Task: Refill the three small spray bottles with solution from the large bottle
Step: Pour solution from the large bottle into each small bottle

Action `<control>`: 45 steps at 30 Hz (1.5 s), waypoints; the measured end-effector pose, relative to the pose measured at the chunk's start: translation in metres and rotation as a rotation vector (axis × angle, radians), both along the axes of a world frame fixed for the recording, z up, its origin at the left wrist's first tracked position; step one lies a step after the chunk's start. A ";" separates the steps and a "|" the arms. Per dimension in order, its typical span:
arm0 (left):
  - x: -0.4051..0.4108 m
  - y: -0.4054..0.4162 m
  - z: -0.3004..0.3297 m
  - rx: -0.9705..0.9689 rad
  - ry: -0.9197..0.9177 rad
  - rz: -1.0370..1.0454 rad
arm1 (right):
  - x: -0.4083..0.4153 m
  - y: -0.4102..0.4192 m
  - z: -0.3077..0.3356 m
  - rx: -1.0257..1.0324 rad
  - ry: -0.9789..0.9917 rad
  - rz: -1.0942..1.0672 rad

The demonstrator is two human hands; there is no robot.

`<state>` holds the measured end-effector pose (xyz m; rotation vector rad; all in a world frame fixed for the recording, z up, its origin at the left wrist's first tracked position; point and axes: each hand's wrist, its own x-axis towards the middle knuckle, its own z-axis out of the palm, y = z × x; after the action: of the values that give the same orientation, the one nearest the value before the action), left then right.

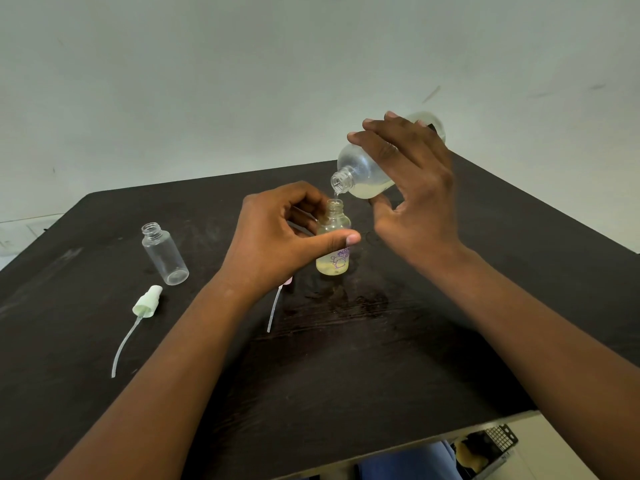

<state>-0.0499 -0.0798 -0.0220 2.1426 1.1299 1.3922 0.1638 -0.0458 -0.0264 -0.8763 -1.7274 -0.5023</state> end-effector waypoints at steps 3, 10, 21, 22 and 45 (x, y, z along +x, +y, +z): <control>0.000 0.000 0.000 -0.003 -0.001 0.001 | 0.000 0.000 0.000 0.006 0.003 0.001; 0.000 -0.001 0.000 0.001 -0.001 -0.001 | 0.000 0.000 0.000 0.005 0.004 0.002; 0.000 -0.001 0.001 0.004 -0.001 -0.002 | 0.000 0.000 0.000 0.004 0.006 0.001; 0.000 -0.001 0.001 0.006 -0.002 -0.002 | 0.000 0.000 0.001 0.004 0.007 0.001; 0.000 0.000 0.000 0.001 -0.008 0.004 | 0.000 0.000 0.001 0.007 0.009 -0.001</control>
<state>-0.0496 -0.0796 -0.0220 2.1354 1.1310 1.4018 0.1640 -0.0456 -0.0259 -0.8726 -1.7163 -0.5041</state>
